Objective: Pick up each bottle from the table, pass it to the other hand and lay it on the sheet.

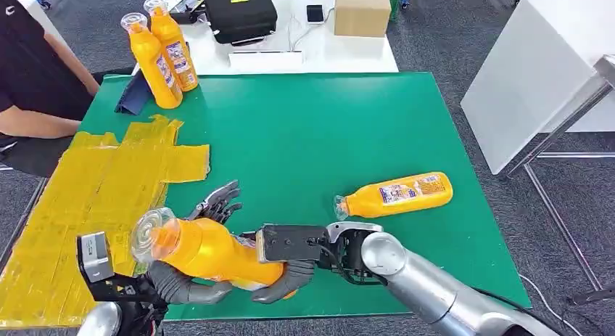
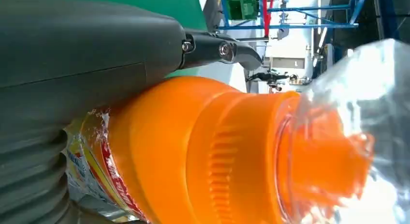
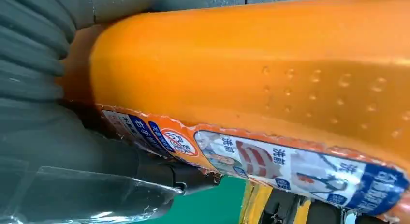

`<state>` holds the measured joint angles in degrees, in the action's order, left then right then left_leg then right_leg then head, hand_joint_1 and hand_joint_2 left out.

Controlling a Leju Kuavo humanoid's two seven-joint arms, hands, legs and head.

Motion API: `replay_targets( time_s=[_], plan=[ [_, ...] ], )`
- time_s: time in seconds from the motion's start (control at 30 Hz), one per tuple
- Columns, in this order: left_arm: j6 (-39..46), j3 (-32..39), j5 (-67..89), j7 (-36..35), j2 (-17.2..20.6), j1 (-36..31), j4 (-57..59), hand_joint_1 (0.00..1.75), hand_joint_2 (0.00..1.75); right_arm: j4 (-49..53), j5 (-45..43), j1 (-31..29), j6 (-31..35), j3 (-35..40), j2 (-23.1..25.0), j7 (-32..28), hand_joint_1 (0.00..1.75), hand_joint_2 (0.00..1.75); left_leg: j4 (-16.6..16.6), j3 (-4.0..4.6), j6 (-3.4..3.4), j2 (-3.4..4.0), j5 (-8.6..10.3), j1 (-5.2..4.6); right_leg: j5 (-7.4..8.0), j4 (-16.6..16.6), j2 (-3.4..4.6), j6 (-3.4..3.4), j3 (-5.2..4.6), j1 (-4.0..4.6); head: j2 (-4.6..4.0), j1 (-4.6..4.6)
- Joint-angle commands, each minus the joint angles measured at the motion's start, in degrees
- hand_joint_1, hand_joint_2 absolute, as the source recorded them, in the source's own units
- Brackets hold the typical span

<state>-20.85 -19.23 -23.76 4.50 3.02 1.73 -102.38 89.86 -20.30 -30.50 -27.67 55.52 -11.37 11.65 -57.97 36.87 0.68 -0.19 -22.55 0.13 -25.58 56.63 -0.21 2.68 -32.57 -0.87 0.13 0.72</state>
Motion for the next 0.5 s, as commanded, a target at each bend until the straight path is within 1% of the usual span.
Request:
replay_targets(
  time_s=[0.03,0.27,0.3,0.33,0.5],
  plan=[
    [1.12,-1.96,1.73,-0.07,0.13,-2.75,1.58,0.0,1.75,-4.79,-0.52,-0.76,-0.86,3.66,2.95,-1.22,1.75,1.75,0.02,-0.14,-0.05,0.0,-0.03,0.04,-0.02,-0.04,0.0,-0.1,0.16,0.05,0.0,0.0],
    [0.49,-3.09,1.07,-1.22,0.54,-4.97,3.81,0.0,1.75,-7.13,-2.29,-2.28,-2.36,5.86,4.61,-1.16,1.75,1.75,0.03,-0.16,-0.06,0.01,-0.01,0.04,-0.02,-0.03,0.0,-0.12,0.15,0.05,0.0,0.02],
    [0.39,-3.12,0.9,-1.09,0.48,-4.95,3.82,0.21,1.75,-7.26,-2.29,-2.38,-2.32,6.12,4.64,-1.15,1.75,1.75,0.01,-0.11,-0.05,0.05,-0.01,0.03,0.0,-0.02,0.04,-0.08,0.08,0.04,0.0,-0.02],
    [0.21,-3.06,0.51,-0.8,0.42,-4.79,3.81,1.75,1.75,-7.35,-2.34,-2.44,-2.26,6.31,4.63,-1.15,1.75,1.75,0.0,-0.17,-0.07,0.08,-0.03,0.07,-0.01,-0.03,0.07,-0.12,0.15,0.08,0.0,0.0],
    [-0.02,-2.75,0.24,-0.31,0.63,-4.27,3.63,1.75,1.75,-7.72,-2.5,-2.04,-1.96,6.04,3.88,-1.31,1.75,1.75,0.03,-0.24,-0.08,0.03,-0.05,0.07,-0.03,-0.07,0.03,-0.14,0.24,0.08,0.0,0.0]
  ],
)
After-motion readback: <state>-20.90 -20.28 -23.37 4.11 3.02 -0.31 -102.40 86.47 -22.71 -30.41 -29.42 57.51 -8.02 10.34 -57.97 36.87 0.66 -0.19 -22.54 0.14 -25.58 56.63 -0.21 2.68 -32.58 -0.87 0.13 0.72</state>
